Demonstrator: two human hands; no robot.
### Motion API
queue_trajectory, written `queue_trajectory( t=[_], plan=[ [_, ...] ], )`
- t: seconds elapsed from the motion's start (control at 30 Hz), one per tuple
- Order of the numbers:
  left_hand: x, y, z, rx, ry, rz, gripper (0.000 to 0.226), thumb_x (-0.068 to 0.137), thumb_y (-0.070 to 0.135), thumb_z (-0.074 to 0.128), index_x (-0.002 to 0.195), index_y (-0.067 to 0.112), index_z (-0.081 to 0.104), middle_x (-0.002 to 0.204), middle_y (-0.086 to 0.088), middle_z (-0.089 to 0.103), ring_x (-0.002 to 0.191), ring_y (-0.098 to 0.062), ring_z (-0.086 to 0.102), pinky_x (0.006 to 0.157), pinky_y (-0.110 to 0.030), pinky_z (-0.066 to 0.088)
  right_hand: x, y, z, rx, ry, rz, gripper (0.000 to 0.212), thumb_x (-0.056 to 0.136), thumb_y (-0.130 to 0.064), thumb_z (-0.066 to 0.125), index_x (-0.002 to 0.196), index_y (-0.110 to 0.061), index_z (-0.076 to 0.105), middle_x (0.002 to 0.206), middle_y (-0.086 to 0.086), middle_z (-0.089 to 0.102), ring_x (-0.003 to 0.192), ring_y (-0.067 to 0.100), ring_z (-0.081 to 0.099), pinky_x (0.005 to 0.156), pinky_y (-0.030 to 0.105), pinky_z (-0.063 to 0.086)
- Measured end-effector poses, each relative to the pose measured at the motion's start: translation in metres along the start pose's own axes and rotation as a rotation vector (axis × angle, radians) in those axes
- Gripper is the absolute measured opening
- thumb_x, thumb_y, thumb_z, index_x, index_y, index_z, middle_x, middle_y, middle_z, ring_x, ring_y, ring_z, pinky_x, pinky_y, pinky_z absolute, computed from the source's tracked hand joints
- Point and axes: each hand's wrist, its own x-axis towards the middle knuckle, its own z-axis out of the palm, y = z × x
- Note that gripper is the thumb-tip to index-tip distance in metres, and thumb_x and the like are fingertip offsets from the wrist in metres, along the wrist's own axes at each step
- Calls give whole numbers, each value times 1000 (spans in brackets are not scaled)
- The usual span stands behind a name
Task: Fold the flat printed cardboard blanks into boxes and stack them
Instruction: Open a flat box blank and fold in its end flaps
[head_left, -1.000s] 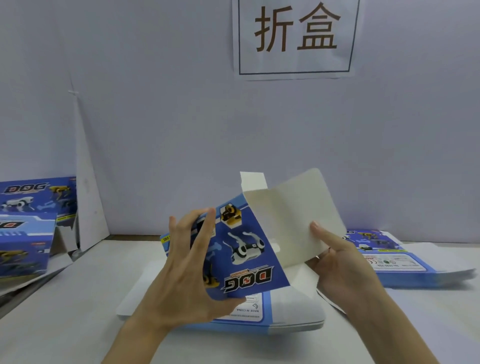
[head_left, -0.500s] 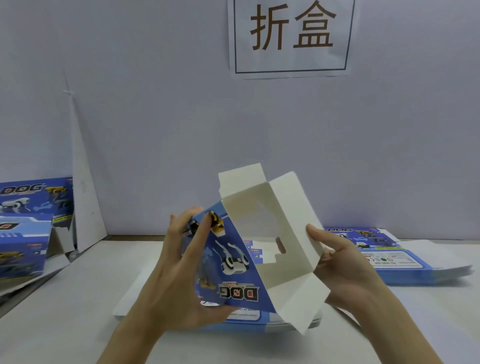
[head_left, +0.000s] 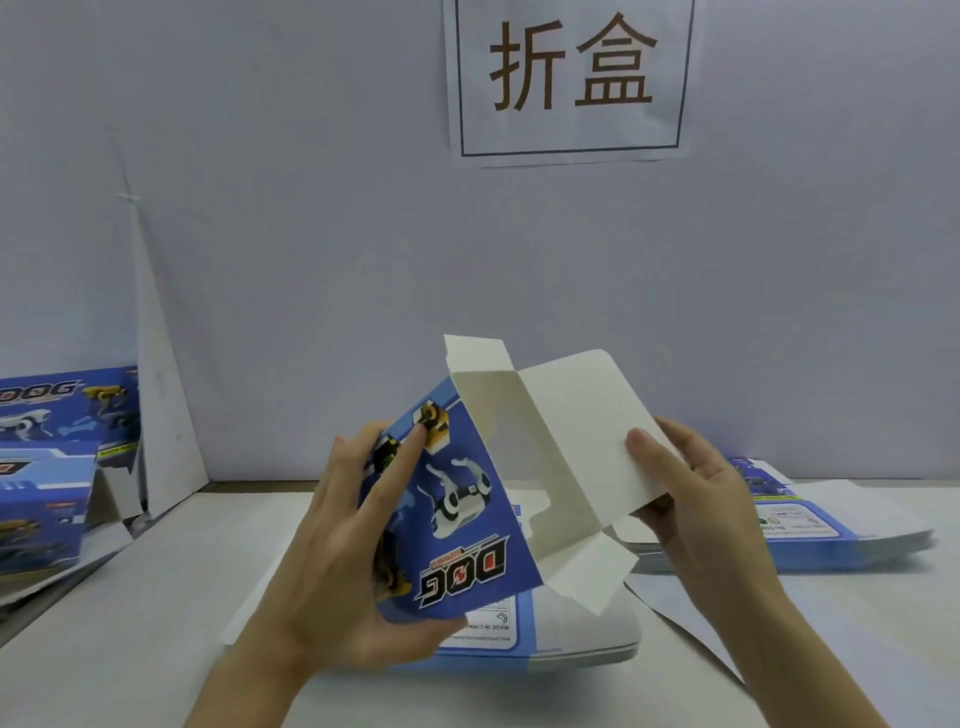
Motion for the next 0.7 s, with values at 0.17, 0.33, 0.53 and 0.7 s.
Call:
queue_trajectory(
  t=[0.17,0.33,0.53,0.7],
  plan=[
    [3,5,-1,50,-18,-17,112,61,60,77,149,20,21,147,-2,27,129,-30,43,88,-50,54,1,1,-3,-100,89,-225,28,85,-14,68,108,-30,71,89,-12,74,73,7,69,54,26,56],
    [1,8,4,63,-51,-29,113,60,59,81,148,22,21,145,-5,31,125,-32,47,84,-38,58,-3,6,-2,-220,159,-447,28,90,-7,62,100,-30,73,84,-18,73,68,4,61,46,30,54],
    [2,9,9,98,-61,-28,108,60,60,78,145,21,25,144,-4,28,125,-34,46,83,-47,57,-1,-3,-3,9,72,-241,25,94,-25,55,88,-31,78,89,-14,73,75,1,65,61,23,57],
    [3,10,13,239,-58,25,105,63,70,70,145,19,28,146,-8,27,131,-32,41,101,-62,38,2,-16,-4,286,5,52,25,83,-28,62,64,-25,78,76,-4,73,68,8,69,56,23,57]
  ],
)
